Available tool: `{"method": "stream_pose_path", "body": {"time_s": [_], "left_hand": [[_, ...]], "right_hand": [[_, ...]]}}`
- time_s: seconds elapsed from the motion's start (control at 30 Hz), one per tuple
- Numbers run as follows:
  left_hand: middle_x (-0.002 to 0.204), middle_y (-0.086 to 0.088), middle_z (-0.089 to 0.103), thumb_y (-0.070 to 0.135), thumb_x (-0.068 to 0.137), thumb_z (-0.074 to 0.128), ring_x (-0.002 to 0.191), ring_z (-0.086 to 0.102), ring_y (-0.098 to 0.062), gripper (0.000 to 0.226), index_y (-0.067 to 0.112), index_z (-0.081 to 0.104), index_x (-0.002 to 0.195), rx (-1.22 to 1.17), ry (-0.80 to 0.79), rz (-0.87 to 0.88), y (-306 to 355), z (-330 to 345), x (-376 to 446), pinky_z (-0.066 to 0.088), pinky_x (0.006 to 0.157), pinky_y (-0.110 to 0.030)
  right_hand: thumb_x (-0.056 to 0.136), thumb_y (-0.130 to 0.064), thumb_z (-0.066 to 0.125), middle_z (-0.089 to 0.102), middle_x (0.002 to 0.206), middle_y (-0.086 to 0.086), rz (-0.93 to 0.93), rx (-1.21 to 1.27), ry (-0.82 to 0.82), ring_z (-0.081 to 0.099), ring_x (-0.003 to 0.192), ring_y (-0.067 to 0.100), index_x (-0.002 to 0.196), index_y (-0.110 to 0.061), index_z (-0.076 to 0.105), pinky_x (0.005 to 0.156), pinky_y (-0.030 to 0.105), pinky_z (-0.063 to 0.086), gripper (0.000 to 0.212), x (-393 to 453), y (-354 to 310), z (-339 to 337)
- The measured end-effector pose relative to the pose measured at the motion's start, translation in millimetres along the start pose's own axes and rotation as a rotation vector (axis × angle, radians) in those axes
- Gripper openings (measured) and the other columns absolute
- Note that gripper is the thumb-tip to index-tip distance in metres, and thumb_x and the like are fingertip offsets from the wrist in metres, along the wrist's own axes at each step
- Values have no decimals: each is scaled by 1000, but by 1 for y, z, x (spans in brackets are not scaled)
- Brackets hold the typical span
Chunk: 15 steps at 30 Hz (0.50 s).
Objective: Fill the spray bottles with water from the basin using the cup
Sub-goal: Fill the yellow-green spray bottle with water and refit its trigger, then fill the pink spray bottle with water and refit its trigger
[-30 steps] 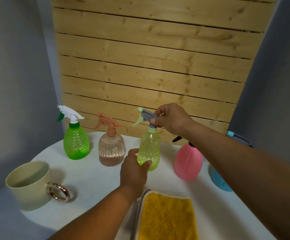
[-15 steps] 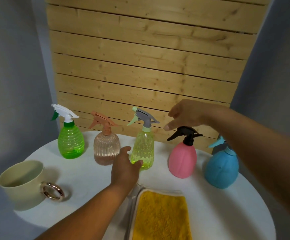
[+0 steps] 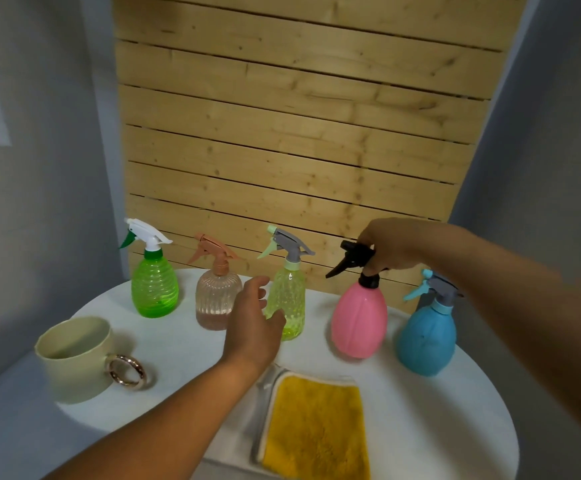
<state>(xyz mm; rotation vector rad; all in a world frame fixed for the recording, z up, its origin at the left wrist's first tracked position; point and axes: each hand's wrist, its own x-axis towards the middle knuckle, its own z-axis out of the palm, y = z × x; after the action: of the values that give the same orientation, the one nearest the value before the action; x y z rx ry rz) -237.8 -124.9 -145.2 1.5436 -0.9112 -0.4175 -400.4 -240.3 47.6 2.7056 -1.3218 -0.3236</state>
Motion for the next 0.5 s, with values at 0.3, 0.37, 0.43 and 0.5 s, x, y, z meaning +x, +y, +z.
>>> {"method": "stream_pose_path", "body": {"time_s": [0.3,0.37,0.43,0.5], "left_hand": [[128,8,48,-4,87,75,130,46,-13,75,41,41,136,-57,-231,11,32,-45,-40,46,79,-8],[140,6,43,2,79,84,139,40,-12,93,51,35,141,-16,-344,0,31,-66,-53,45,95,-22],[146,9,43,15,70,95,139,42,-9,104,55,33,142,28,-425,-4,29,-87,-68,42,99,-26],[144,16,46,25,62,101,134,48,-7,111,57,33,144,35,-448,-5,26,-109,-88,48,100,-27]], "right_hand": [[91,-28,73,70,88,-3,-137,164,80,66,85,16,119,-20,69,67,27,45,29,-69,-46,-51],[91,-29,73,73,84,-4,-154,270,77,70,84,15,116,-23,69,70,29,50,26,-79,-53,-51],[92,-30,72,76,87,-4,-172,410,57,75,86,16,113,-23,69,74,28,51,22,-88,-61,-48],[95,-25,70,78,93,1,-205,567,13,76,87,18,114,-18,68,71,24,50,20,-98,-73,-41]]}}
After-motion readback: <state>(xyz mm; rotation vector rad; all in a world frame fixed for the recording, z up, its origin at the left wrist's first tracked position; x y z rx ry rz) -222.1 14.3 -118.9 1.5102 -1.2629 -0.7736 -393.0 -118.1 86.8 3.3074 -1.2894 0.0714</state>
